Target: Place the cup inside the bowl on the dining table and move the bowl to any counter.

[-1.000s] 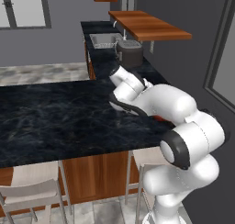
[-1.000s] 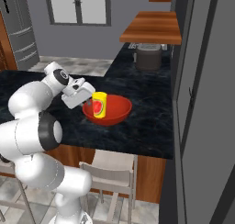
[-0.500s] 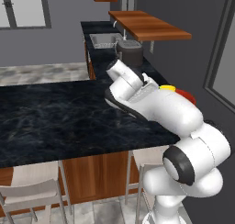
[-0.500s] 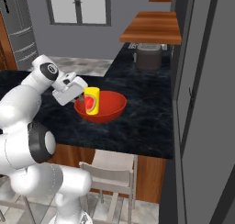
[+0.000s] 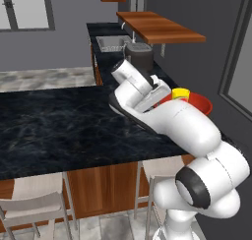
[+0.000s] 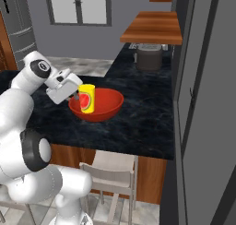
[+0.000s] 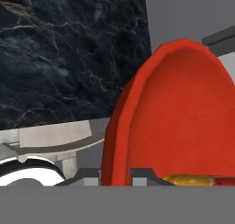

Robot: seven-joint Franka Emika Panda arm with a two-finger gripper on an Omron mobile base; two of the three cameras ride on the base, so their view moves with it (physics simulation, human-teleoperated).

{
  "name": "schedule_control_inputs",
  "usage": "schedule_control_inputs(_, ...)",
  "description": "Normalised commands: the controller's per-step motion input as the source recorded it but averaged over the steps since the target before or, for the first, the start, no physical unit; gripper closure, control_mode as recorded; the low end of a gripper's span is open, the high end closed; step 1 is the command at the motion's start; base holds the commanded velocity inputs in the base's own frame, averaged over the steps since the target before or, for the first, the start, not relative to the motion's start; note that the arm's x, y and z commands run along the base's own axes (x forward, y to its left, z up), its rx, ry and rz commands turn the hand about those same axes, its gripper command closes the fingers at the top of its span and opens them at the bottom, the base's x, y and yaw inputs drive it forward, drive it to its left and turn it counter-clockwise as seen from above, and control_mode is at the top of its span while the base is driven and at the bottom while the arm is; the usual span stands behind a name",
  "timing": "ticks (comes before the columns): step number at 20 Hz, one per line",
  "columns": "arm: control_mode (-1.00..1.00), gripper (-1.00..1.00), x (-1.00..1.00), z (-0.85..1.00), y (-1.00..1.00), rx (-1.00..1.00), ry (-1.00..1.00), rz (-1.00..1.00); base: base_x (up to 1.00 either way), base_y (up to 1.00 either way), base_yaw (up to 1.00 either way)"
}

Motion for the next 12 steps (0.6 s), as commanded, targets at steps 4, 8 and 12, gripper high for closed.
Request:
schedule_control_inputs(4,-1.0,1.0,0.0,0.0,0.0,0.0,0.0,0.0,0.0,0.0,0.0)
schedule_control_inputs(8,-1.0,1.0,0.0,0.0,0.0,0.0,0.0,0.0,0.0,0.0,0.0)
schedule_control_inputs(12,-1.0,1.0,0.0,0.0,0.0,0.0,0.0,0.0,0.0,0.0,0.0)
